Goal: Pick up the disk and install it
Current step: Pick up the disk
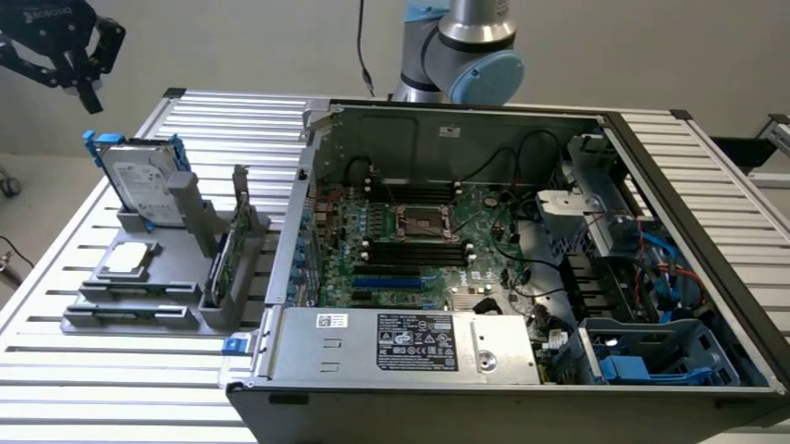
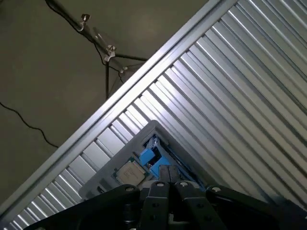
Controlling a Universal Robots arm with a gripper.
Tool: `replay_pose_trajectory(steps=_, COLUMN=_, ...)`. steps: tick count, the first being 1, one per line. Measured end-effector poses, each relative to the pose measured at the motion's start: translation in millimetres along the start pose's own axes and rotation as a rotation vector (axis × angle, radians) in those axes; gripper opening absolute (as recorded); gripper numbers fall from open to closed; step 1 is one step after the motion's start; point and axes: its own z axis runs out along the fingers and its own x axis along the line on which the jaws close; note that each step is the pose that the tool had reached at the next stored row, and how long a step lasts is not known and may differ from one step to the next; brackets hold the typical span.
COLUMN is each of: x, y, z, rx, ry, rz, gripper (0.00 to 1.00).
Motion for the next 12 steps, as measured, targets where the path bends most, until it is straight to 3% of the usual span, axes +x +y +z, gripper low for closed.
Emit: replay_pose_trajectory(steps=12, x=0.0, y=-0.1, z=0.5, rx=0.0078, ry=0.0081, rz=-0.219, gripper=0.11)
